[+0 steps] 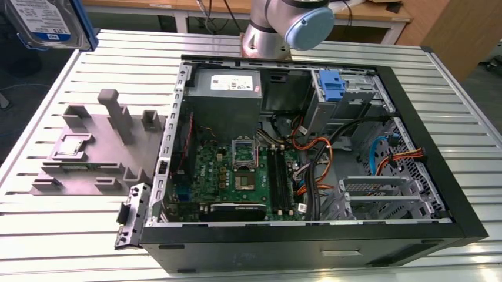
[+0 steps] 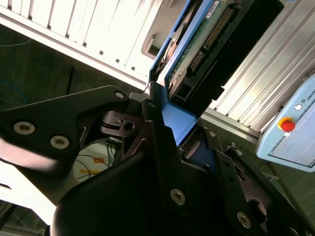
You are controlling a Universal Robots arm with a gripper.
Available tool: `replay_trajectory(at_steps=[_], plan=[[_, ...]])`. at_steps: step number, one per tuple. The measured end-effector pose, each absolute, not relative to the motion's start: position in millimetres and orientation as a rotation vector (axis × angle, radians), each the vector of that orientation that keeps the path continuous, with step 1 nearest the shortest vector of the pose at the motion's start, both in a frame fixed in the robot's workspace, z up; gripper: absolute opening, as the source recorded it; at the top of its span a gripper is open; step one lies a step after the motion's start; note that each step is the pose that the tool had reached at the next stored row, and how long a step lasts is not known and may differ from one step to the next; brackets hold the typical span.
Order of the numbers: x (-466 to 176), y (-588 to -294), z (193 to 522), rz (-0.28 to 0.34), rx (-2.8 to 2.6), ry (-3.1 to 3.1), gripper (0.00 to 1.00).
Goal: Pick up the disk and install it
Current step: 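Pick up the disk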
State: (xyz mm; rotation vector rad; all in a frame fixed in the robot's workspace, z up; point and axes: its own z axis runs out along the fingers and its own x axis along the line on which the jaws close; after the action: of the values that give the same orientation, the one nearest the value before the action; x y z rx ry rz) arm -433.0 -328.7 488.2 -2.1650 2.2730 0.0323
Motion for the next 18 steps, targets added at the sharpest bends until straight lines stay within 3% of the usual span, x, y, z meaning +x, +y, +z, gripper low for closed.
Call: replay_trajectory(at_steps=[18], plan=[[-418.9,-328.7,488.2,0.032,-2.165,2.273,0.37]])
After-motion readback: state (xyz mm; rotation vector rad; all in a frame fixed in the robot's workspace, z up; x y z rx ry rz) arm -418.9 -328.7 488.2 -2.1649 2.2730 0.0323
